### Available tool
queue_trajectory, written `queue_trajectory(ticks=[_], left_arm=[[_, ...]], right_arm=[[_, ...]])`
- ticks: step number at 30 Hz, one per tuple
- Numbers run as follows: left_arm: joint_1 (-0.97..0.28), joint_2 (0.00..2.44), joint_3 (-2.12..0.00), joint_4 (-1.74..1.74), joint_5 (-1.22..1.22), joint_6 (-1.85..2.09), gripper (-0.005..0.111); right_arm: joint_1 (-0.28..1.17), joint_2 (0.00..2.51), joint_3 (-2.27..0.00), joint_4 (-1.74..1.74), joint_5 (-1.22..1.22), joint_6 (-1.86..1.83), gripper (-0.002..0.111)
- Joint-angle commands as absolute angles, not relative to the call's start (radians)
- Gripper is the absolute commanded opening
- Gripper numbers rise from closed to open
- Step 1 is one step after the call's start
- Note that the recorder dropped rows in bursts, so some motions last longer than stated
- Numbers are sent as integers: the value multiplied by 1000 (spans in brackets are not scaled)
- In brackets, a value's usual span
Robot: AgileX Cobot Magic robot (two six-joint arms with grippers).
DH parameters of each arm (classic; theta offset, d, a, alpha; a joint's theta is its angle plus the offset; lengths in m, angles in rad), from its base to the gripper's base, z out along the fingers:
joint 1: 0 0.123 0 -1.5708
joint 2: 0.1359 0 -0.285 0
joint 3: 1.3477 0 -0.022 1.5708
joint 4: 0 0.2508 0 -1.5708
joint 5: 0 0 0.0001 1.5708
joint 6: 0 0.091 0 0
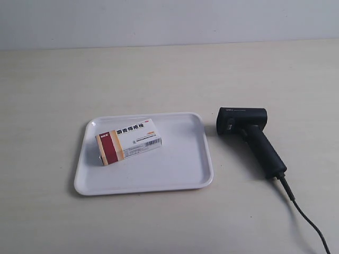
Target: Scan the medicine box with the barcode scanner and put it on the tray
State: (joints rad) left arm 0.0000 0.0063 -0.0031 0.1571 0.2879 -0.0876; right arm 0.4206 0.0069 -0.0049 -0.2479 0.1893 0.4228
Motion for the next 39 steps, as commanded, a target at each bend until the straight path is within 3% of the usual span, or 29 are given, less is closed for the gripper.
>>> queue_trajectory(ticks=[1,8,22,31,39], left_arm=[[2,0,0,163,284,-86,1],[2,0,0,167,288,-86,1],[2,0,0,167,291,-86,1],[2,0,0,167,304,-86,1],[2,0,0,167,304,-86,1]], right_arm=[[419,0,0,-279,182,411,1],[419,0,0,70,171,-23,1],[419,0,0,74,166,-15,1],[137,0,0,95,164,-15,1],[110,0,0,95,164,-6,1]])
